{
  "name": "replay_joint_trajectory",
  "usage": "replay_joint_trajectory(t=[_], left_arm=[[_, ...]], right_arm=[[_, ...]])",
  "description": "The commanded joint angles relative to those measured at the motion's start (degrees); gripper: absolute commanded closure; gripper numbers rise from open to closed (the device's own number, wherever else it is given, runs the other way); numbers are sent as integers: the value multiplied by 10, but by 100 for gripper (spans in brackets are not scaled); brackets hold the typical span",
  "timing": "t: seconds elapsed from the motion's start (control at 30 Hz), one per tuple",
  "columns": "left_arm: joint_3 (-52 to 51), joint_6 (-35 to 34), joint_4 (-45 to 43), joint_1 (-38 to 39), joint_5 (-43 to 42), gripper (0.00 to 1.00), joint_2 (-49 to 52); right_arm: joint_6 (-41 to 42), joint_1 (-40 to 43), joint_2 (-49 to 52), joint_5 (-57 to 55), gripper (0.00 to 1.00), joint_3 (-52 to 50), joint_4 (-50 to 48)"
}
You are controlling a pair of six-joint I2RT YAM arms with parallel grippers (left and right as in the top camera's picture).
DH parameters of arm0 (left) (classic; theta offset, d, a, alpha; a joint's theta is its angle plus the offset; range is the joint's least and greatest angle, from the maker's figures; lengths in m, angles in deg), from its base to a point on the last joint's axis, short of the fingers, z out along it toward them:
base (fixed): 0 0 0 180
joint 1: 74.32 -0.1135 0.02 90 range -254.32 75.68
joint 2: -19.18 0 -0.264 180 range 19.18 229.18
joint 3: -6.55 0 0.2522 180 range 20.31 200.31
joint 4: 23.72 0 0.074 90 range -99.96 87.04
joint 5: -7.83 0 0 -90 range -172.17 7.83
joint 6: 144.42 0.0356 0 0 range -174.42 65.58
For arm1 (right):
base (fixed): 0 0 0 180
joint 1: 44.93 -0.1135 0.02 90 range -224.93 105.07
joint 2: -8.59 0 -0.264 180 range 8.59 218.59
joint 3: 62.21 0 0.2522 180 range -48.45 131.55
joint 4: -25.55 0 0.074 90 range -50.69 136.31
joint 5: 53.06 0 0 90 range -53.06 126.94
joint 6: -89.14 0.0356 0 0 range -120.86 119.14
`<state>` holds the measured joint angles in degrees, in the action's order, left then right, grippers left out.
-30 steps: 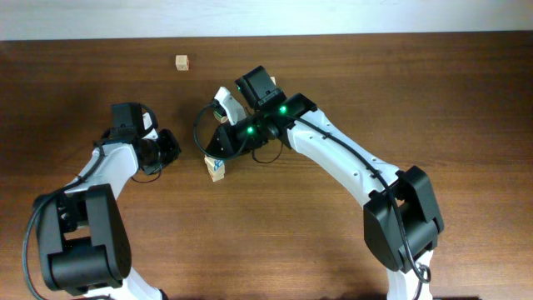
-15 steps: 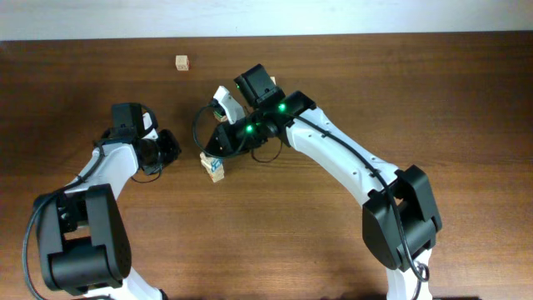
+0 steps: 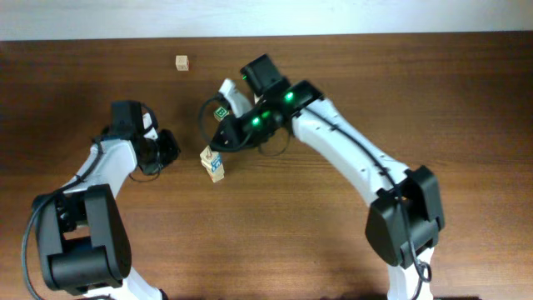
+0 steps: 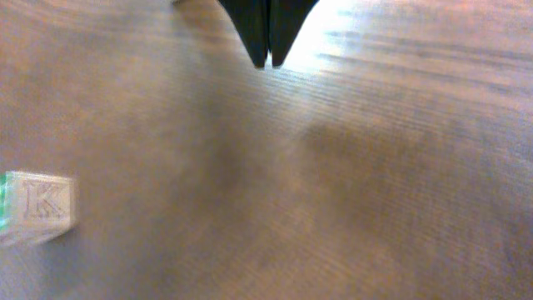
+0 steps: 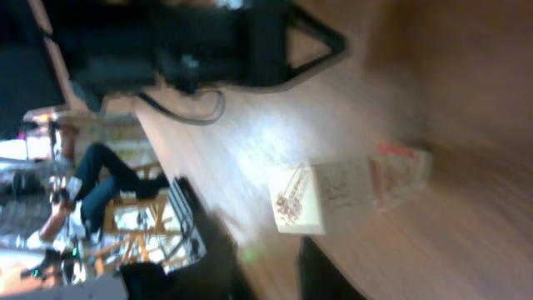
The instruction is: Rotate 5 blocks
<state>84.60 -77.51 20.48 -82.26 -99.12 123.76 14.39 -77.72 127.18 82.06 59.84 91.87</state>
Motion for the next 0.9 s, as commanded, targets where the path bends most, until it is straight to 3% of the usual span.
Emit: replay_joint_trajectory(t=[0.0,0.13,0.2,0.23,0.3,0.4,0.87], left_arm=[[106,83,59,-1,3,98,-59],[197,113,134,-1,5,82,-127],[211,112,144,-1,5,72,-166],[211,112,149,-1,5,43,-196],[210,112,160,0,5,1,-220],[211,112,170,0,5,1,-242],[210,112,170,0,5,1,-245]], right_arm=[[-70,51,-38,-42,62,89,82],[-120,95,-52,-180,43,221,251],[-121,112,-61,-258,38,293,325],[-121,122,-69,-303,33,339,366],[-120,130,-81,-347,25,388,405],[-120,134,-105,-400,2,449,448],[-122,133,-269,-416,2,454,448]])
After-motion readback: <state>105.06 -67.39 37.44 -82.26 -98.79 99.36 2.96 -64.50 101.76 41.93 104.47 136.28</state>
